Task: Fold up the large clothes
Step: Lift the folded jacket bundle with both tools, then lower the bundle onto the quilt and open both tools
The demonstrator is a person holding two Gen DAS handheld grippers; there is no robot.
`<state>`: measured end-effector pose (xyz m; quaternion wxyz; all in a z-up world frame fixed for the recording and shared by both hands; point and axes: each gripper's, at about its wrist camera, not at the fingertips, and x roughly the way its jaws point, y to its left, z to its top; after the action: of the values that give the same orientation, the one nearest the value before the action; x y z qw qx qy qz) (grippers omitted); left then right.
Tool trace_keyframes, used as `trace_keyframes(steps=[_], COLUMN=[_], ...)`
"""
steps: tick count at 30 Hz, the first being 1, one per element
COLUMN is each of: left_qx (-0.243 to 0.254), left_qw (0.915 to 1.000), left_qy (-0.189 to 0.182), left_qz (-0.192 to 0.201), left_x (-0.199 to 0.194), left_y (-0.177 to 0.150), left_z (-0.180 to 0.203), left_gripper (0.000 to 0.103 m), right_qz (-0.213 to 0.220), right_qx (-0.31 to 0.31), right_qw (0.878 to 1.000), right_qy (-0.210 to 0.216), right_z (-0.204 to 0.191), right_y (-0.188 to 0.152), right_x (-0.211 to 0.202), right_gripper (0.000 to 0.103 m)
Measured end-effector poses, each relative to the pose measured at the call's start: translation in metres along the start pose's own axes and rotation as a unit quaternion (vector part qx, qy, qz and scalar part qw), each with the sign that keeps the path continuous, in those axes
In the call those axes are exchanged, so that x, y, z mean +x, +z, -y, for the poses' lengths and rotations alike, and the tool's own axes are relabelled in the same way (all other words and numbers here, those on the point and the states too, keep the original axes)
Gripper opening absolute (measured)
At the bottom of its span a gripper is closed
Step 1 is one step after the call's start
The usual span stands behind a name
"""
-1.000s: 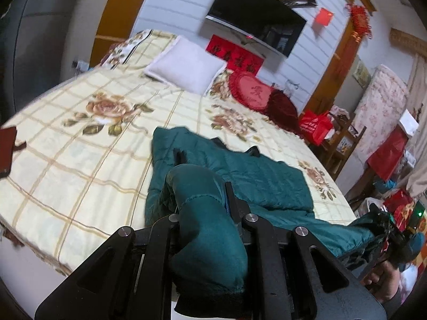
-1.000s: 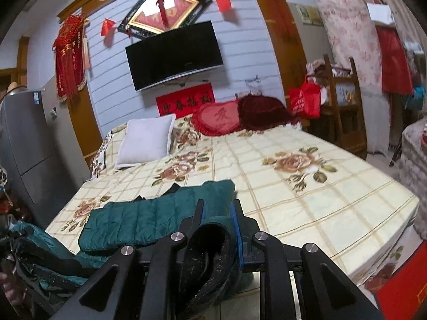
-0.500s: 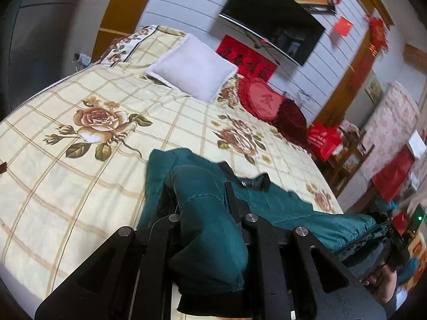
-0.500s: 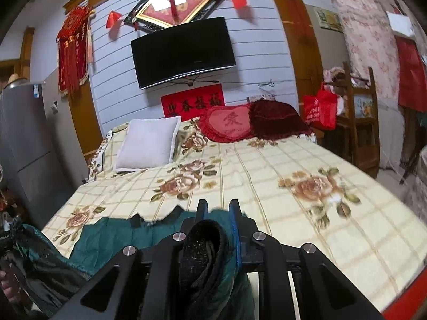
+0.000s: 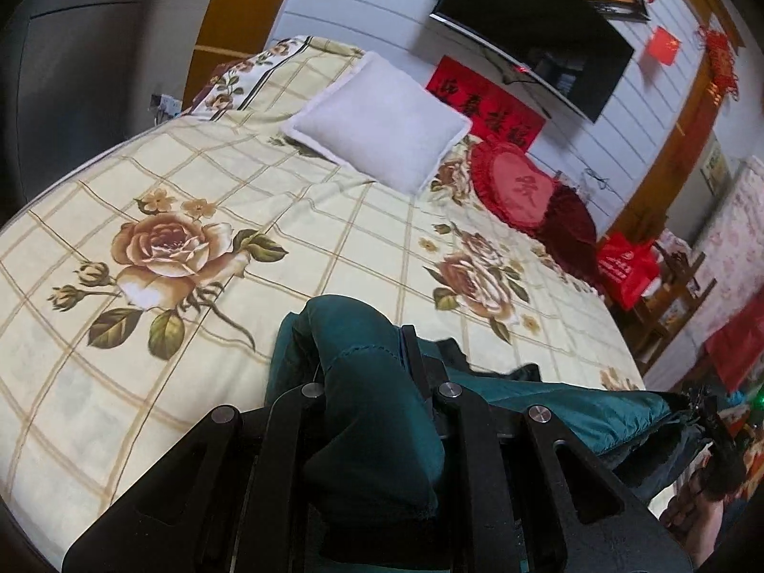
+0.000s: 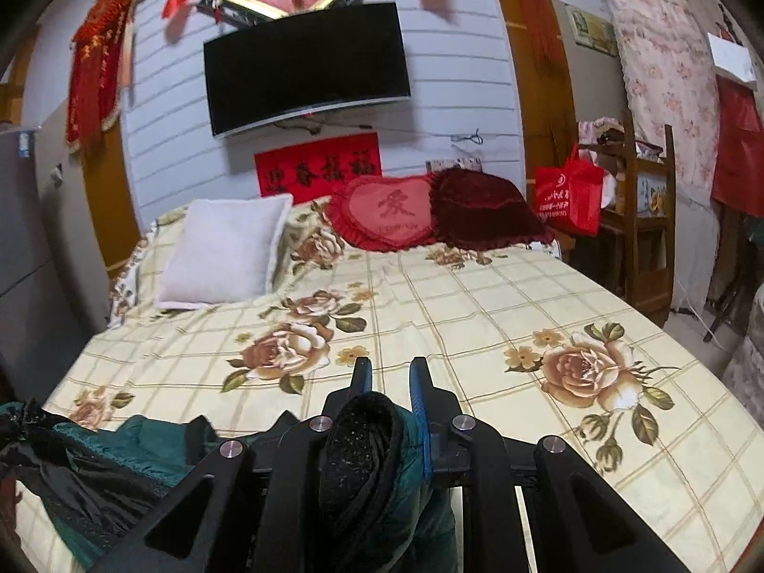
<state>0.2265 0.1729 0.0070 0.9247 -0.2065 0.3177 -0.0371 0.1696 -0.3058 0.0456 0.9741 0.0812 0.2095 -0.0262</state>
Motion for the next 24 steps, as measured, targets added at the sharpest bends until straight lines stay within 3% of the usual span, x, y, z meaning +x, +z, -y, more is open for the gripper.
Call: trace_keyframes(steps=[5, 9, 13, 19, 21, 22, 23, 24], left_qx=[-0.017, -0.003, 0.009, 0.003, 0.0, -0.005, -0.007, -0.007], left_qw=[0.9995, 0.9991, 0.9993, 0.9996, 0.9995, 0.9994, 0.9993, 0.9991], left_qy=[0.026, 0.039, 0.036, 0.022, 0.017, 0.014, 0.014, 0.015], left_qz=[-0.008, -0.016, -0.008, -0.015, -0.027, -0.031, -0.035, -0.039], left_x=[0.05, 0.086, 0.101, 0.109, 0.111, 0.112, 0.112, 0.112], left_y=[-0.002, -0.014, -0.022, -0.026, -0.024, -0.023, -0.023, -0.022], left_z=[-0.012, -0.017, -0.018, -0.024, -0.025, -0.027, -0.027, -0.026], left_gripper=[0.013, 0.016, 0.018, 0.023, 0.024, 0.024, 0.024, 0.025], right_qz=[-0.026, -0.053, -0.063, -0.095, -0.108, -0.111, -0.109, -0.099], right_qx=[-0.005, -0.015, -0.013, 0.002, 0.013, 0.025, 0.034, 0.045], right_qw=[0.999, 0.998, 0.997, 0.995, 0.994, 0.994, 0.993, 0.994], right_qy=[-0.023, -0.037, -0.045, -0.015, -0.001, 0.008, 0.014, 0.017], right_z=[-0.01, -0.014, -0.01, -0.004, -0.001, 0.003, 0.006, 0.011], right_y=[-0.003, -0.016, -0.032, -0.039, -0.038, -0.037, -0.035, -0.032], right_x=[0.055, 0.101, 0.13, 0.156, 0.159, 0.158, 0.155, 0.146], right_gripper=[0.015, 0.015, 0.015, 0.018, 0.028, 0.047, 0.057, 0.06])
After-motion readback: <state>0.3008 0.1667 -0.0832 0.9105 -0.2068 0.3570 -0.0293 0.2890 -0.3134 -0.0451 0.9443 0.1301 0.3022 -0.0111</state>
